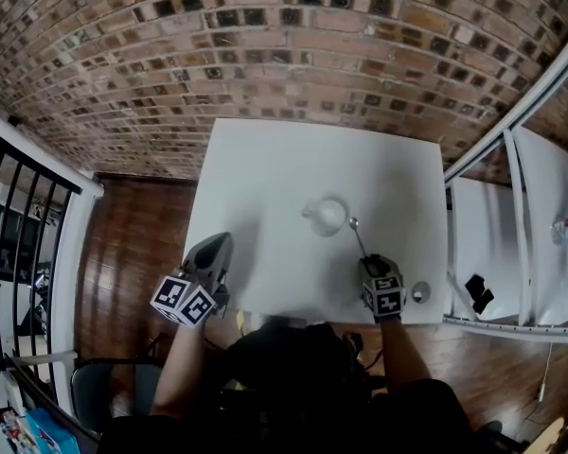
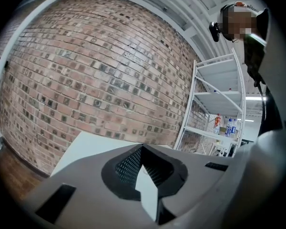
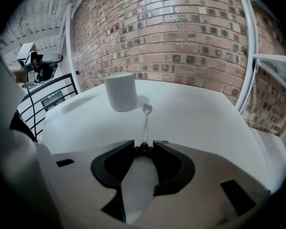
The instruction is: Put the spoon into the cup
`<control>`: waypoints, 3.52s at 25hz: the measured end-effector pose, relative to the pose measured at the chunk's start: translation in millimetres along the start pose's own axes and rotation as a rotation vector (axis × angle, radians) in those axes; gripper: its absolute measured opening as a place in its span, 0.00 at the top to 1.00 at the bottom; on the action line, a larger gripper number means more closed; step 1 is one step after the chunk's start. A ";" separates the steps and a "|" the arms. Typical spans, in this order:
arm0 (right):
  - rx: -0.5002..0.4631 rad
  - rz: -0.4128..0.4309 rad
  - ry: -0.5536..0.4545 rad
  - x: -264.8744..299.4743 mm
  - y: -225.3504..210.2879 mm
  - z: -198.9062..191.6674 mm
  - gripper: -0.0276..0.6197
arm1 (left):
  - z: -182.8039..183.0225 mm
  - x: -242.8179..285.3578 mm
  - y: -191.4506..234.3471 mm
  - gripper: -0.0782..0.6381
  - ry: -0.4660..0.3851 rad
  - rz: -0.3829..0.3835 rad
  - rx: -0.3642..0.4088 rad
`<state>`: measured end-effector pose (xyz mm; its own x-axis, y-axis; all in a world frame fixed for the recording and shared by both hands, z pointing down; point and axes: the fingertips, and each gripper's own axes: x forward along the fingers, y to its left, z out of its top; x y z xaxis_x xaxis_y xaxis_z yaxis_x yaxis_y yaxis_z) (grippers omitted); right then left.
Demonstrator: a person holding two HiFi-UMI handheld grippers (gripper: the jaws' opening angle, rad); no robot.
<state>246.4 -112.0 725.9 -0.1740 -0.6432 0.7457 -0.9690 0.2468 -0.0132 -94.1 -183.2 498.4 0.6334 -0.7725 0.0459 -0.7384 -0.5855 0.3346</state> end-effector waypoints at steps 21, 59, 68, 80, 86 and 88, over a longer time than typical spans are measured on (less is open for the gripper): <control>0.015 -0.037 -0.305 -75.5 -7.9 103.6 0.76 | 25.1 -1.4 -3.1 0.88 -0.079 -0.049 0.026; -0.262 0.188 -0.114 -54.3 55.8 131.8 0.76 | 36.1 -10.6 10.5 0.89 -0.136 -0.045 -0.015; -0.226 0.214 -0.096 -36.9 61.4 148.0 0.76 | 45.0 -10.9 16.2 0.89 -0.141 -0.034 0.001; -0.325 0.159 -0.068 -13.9 69.6 148.1 0.76 | 50.6 -19.3 29.0 0.89 -0.139 -0.012 0.003; -0.330 0.127 -0.116 -15.4 70.8 150.5 0.71 | 51.7 -21.3 29.4 0.88 -0.132 -0.024 0.010; -0.319 0.120 -0.150 -19.6 70.6 153.5 0.70 | 52.1 -21.0 28.5 0.89 -0.133 -0.029 0.013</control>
<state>154.4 -193.3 608.1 -0.3302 -0.6892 0.6449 -0.8408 0.5253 0.1310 -140.5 -196.5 458.0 0.6188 -0.7805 -0.0891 -0.7239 -0.6105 0.3214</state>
